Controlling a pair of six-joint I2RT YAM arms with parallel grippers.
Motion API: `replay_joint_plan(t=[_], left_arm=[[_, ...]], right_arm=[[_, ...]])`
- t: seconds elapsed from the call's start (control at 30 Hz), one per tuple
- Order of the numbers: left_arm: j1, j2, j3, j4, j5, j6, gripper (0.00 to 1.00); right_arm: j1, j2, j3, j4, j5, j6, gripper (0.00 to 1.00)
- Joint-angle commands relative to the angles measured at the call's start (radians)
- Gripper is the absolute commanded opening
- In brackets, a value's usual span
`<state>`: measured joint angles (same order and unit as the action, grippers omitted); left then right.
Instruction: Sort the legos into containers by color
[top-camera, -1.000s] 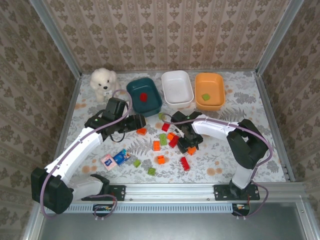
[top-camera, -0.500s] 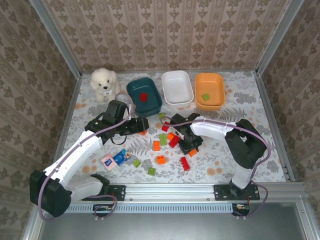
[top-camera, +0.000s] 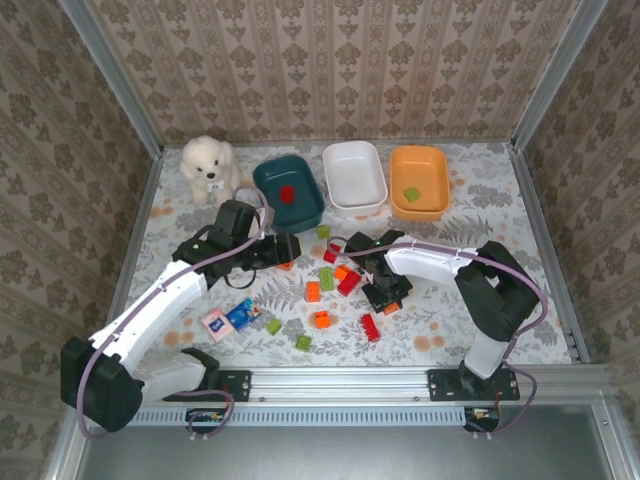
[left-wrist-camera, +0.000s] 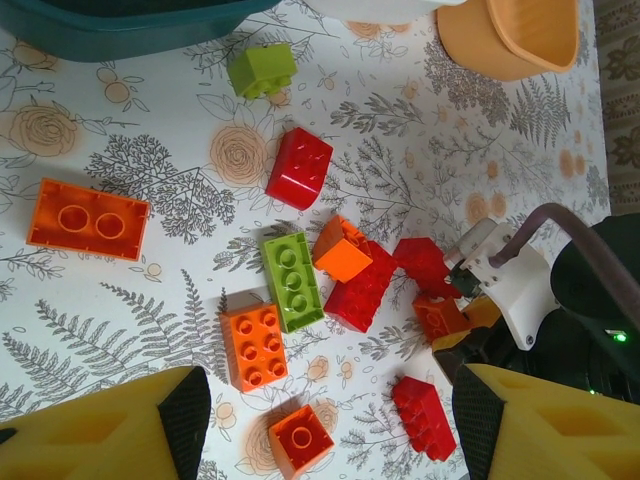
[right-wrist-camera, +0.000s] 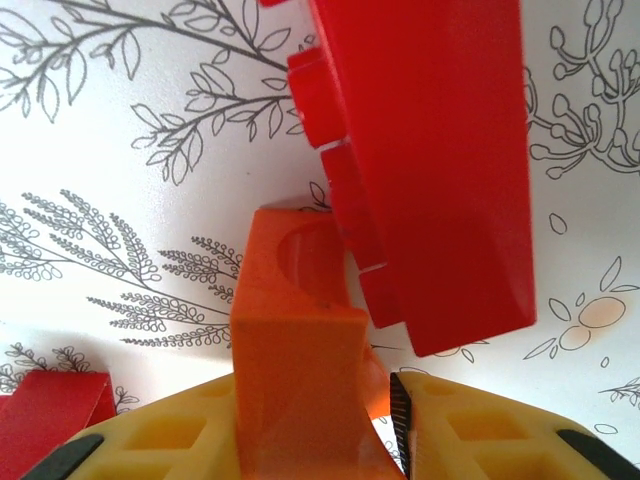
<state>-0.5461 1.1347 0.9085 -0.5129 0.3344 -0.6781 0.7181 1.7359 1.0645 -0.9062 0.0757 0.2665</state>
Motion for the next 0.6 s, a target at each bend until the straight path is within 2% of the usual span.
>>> replay_joint_plan(t=[0.0, 0.3, 0.43, 0.57], left_arm=[[-0.017, 0.012, 0.014, 0.035, 0.040, -0.001, 0.68], [-0.035, 0.010, 0.002, 0.061, 0.049, -0.018, 0.68], [-0.038, 0.010, 0.010, 0.063, 0.049, -0.022, 0.68], [-0.040, 0.011, 0.029, 0.092, 0.051, -0.039, 0.68]], right_arm=[[0.003, -0.042, -0.011, -0.044, 0.006, 0.020, 0.34], [0.002, -0.126, 0.037, -0.110, -0.048, 0.034, 0.29], [-0.004, -0.182, 0.124, -0.173, -0.082, 0.056, 0.28], [-0.051, -0.186, 0.272, -0.189, -0.093, 0.067, 0.28]])
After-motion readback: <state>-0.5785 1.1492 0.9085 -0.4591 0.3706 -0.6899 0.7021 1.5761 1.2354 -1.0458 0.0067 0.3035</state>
